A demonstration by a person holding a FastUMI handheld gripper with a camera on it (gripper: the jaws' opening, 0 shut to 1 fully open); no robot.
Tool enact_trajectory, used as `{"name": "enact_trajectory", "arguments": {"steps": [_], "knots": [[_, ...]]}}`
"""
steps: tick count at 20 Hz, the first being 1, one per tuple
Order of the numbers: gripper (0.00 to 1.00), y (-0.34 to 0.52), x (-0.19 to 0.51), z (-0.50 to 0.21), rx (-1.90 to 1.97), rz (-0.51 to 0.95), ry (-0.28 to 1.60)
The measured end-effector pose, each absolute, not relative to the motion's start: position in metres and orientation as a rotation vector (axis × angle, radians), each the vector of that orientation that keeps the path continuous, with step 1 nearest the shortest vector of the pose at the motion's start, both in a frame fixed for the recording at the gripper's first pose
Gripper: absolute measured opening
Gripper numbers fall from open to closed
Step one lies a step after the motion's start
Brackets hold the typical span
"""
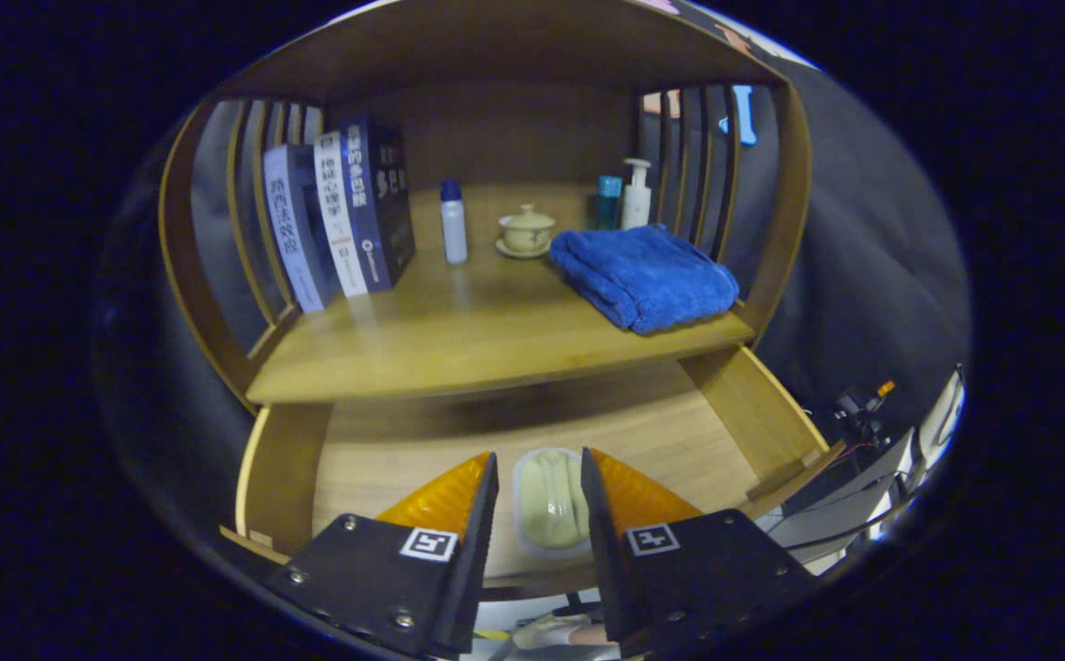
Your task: Pull open the drawer, take out the items inside it, and place them on the countertop above the cabinet.
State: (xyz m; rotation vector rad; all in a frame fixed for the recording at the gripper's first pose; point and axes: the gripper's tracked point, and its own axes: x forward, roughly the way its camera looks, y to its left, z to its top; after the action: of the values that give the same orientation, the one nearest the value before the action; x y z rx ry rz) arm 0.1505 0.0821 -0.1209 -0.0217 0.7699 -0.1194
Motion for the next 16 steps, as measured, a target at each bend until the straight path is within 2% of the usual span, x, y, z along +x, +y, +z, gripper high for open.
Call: {"name": "enact_trajectory", "arguments": {"steps": [7, 16], "knots": [[0.53, 0.073, 0.168, -0.169, -0.09, -0.126, 0.949], [0.52, 0.066, 0.165, -0.228, -0.029, -0.131, 1.077]]}}
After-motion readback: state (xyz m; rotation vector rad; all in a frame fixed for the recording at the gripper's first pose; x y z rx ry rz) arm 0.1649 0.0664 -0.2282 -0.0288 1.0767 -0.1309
